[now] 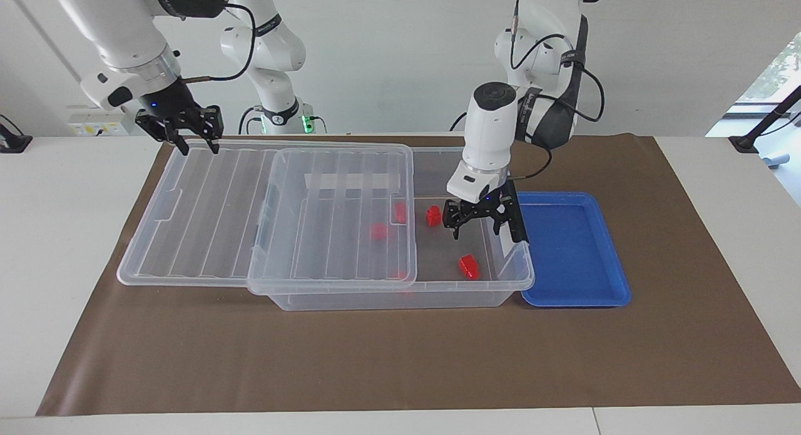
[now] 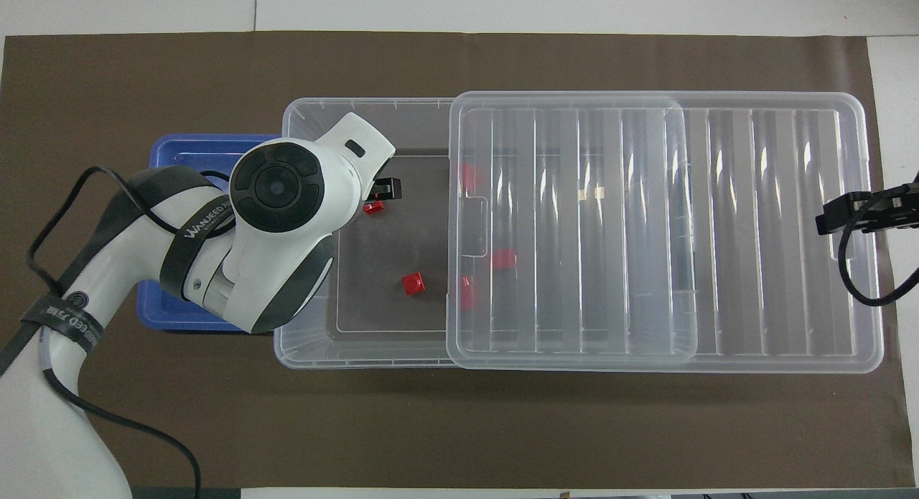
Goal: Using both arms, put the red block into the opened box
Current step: 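Carry the red block with the left gripper over the opened box, then open the left gripper to drop the red block into the box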
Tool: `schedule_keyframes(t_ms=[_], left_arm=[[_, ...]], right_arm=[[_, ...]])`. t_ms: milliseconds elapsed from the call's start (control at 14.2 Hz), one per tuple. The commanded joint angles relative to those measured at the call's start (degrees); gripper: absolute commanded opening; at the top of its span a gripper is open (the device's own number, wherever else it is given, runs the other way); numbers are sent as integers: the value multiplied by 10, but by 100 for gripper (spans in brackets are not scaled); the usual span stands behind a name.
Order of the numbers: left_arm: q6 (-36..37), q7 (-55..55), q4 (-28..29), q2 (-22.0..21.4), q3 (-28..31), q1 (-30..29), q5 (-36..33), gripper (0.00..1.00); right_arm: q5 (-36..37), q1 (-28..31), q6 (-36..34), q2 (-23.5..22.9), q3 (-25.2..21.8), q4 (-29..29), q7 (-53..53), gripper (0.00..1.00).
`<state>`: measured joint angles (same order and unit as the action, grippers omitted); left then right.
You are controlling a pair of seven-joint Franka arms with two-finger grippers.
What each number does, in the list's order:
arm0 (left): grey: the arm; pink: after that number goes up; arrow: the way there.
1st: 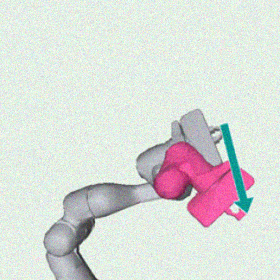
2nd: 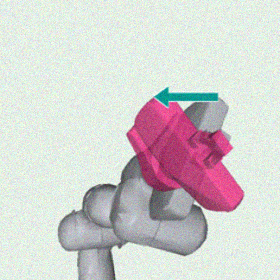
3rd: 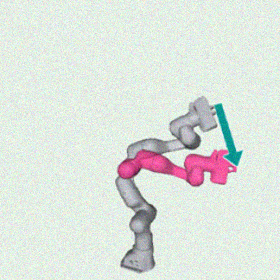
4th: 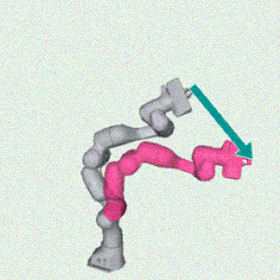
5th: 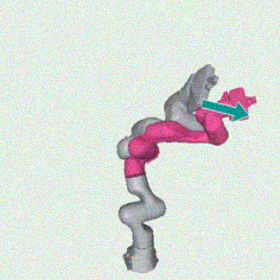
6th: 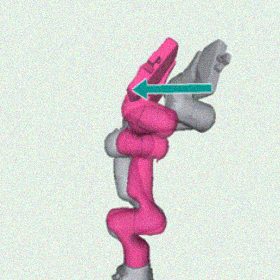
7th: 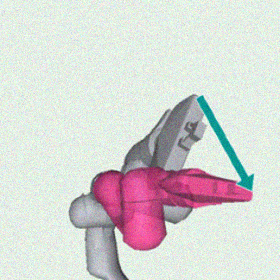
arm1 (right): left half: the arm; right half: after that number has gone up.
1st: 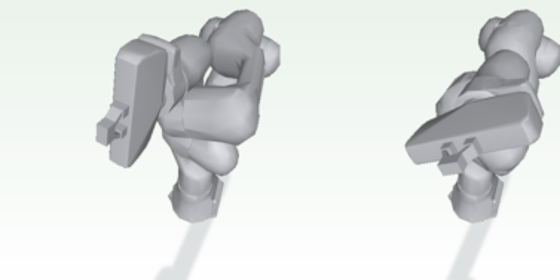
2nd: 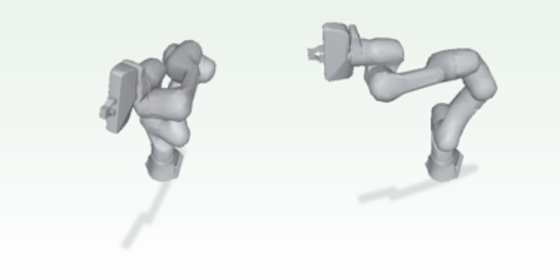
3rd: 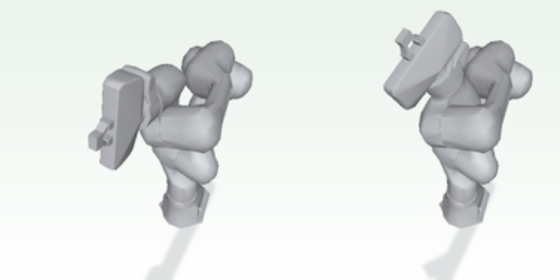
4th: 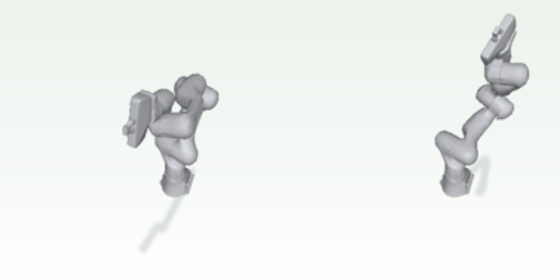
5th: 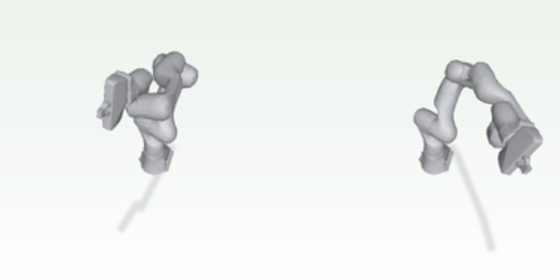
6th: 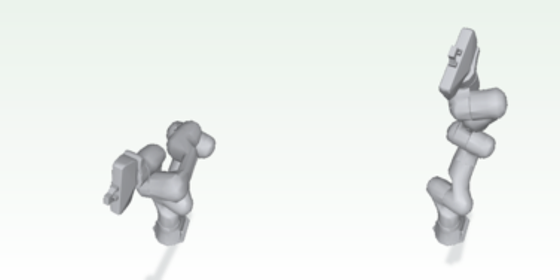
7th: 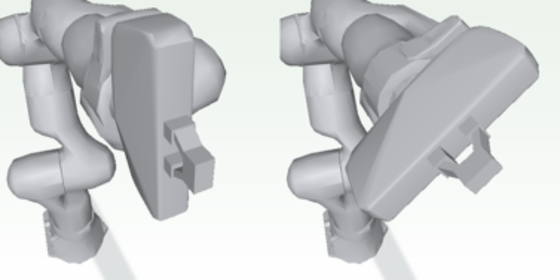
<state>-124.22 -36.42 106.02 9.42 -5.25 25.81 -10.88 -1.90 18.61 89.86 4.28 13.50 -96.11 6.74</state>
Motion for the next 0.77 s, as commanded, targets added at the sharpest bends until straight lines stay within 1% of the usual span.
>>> schedule_keyframes(t_ms=[0, 140, 351, 702], left_arm=[[47, 46, 11, -43, 3, -14, 22, 100], [77, 127, 12, -70, 4, -46, 82, 100], [110, 213, 12, -86, 4, -91, 94, 100], [122, 324, 9, -91, 6, -167, 114, 100]], right_arm=[[-2, 64, 58, 20, 2, -54, 108, 0], [-2, 98, 101, 16, 2, -75, 175, 0], [4, 120, 145, 13, 0, -103, 180, 0], [7, 137, 193, -42, 0, -108, 180, 0]])
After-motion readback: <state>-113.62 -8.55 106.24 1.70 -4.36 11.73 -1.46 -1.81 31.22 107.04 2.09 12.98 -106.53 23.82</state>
